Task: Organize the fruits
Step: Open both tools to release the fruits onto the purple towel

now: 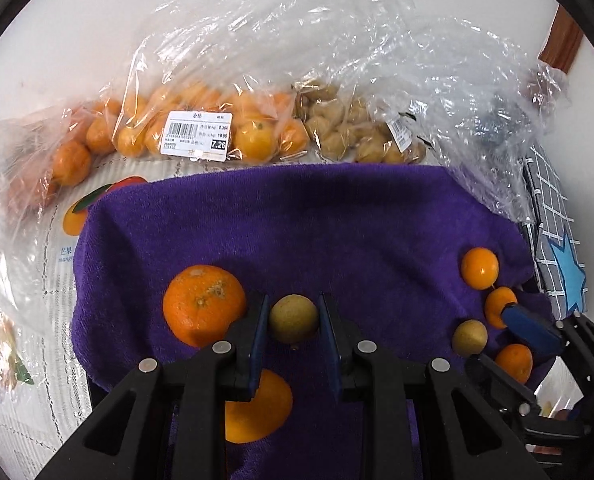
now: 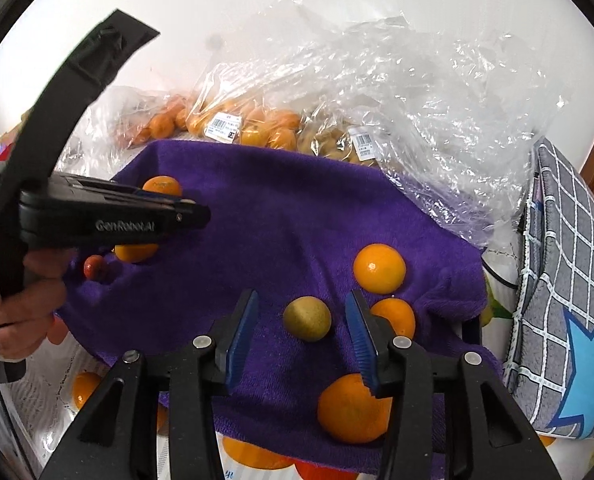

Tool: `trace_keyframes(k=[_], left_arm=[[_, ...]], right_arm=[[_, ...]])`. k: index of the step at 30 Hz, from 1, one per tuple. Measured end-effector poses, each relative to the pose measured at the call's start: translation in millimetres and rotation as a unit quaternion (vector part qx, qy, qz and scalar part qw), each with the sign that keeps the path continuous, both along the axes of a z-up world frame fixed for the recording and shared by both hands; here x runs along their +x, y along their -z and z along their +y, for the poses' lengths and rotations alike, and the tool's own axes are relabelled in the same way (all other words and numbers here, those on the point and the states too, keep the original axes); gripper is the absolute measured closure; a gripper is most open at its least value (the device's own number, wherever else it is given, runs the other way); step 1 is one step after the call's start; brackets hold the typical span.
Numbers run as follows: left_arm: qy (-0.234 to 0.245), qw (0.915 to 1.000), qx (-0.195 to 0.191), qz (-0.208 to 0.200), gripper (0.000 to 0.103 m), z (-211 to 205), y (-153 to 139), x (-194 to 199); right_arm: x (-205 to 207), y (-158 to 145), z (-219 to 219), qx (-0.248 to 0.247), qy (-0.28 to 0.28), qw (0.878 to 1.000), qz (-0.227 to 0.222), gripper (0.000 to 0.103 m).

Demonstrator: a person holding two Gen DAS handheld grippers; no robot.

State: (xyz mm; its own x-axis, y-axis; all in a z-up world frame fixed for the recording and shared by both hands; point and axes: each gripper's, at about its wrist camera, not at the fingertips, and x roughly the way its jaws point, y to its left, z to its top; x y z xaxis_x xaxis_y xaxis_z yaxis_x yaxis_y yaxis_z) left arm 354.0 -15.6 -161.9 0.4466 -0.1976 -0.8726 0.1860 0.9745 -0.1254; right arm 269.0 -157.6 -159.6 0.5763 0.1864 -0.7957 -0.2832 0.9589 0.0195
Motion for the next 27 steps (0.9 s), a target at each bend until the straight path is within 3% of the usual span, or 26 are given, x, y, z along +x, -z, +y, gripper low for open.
trace_keyframes(k=[7,17,27], left_arm=[[-0.001,0.9999,-0.007,-0.010,0.063,2.8,-9.4,-8.9],[-0.022,0.9984,-0.016,-0.049,0.059,26.9,-46.0,-49.0],[-0.057,0.9953,-0.035,-0.071,0.056,67.6,-59.3,-101.7]], right_arm=[[-9.1,-14.9,-11.5,0.011,0.027,1.000,0.001,0.057],[-36.0,-46.4,-12.1,0.019,0.038,0.999,-0.021,0.057],[-74.0,-63.0,-1.2,0.023,0.028,0.999,-0.034,0.057]])
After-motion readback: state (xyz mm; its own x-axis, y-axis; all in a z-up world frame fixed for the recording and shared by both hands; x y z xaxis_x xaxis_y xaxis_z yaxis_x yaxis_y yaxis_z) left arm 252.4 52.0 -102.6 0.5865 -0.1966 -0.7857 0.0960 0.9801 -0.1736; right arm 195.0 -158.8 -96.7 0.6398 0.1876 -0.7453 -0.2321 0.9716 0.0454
